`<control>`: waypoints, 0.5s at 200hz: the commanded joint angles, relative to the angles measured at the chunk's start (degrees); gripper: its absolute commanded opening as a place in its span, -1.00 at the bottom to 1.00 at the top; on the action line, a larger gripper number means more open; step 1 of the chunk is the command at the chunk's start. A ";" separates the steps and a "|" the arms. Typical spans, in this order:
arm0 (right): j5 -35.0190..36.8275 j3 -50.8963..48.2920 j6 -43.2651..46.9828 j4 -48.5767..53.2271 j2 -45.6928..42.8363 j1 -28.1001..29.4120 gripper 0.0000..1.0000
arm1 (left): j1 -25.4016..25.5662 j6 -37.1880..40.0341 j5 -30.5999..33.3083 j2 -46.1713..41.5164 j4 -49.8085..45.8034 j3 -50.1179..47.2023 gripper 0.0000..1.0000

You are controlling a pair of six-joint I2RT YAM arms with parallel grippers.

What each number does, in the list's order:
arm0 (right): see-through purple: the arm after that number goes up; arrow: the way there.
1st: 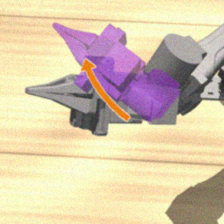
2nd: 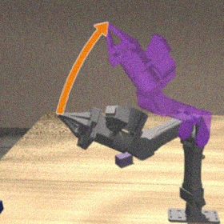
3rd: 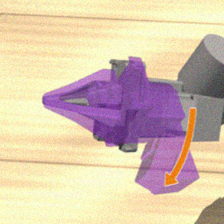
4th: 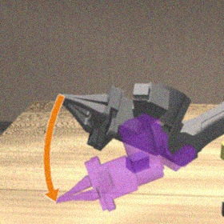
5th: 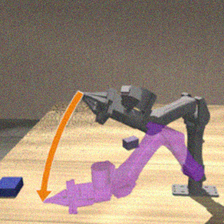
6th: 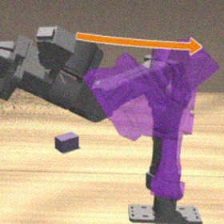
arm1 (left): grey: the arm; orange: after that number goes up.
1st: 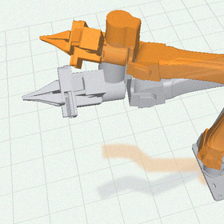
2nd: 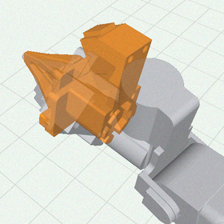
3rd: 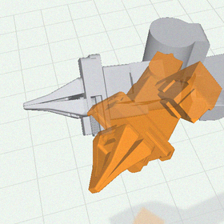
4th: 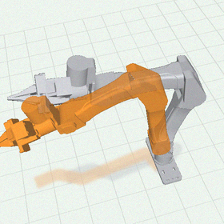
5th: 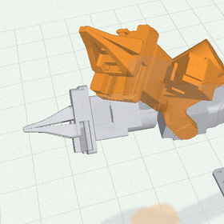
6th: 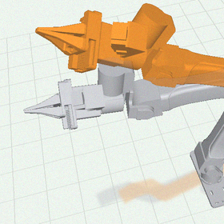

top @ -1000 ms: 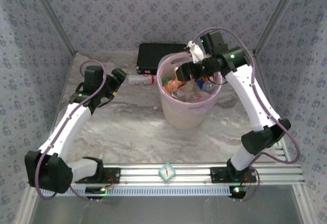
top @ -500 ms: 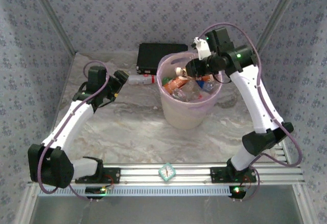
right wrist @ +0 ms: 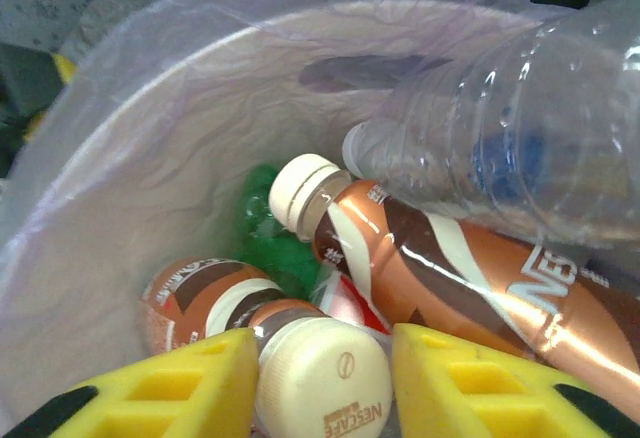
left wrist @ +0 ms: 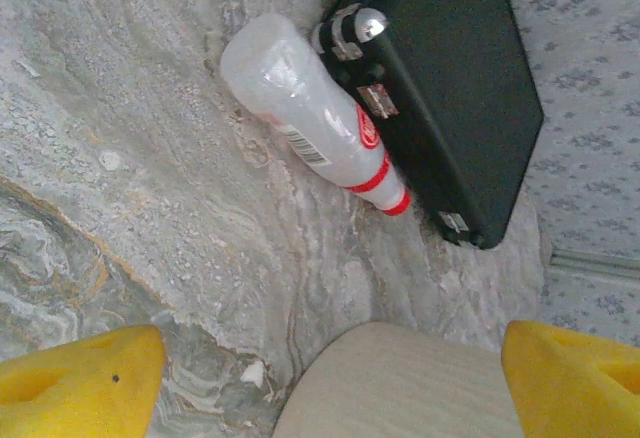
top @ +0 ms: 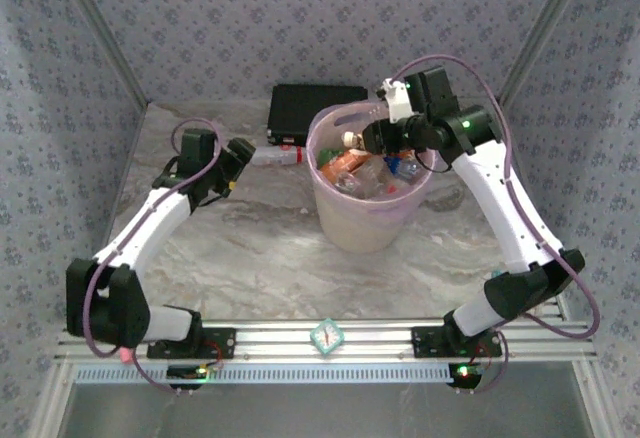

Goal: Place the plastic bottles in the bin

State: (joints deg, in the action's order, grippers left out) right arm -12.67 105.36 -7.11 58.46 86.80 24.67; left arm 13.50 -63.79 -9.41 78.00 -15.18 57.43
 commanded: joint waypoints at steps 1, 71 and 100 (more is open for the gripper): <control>-0.86 4.57 -0.20 2.80 -1.35 0.05 0.07 | -0.52 -2.79 0.13 4.24 3.94 0.53 0.79; 1.85 -4.91 -3.06 -1.99 -12.72 -2.00 0.35 | -0.15 -13.94 0.62 27.25 11.84 10.36 0.95; 2.13 -7.71 -2.99 -1.01 -15.76 -3.67 0.36 | 0.29 -13.34 1.66 33.75 9.99 16.90 0.95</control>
State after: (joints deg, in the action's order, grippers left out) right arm -11.68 99.85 -9.26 56.73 72.53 22.11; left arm 13.50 -75.18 -9.37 109.03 -6.13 69.36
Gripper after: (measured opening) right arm 0.678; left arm 0.975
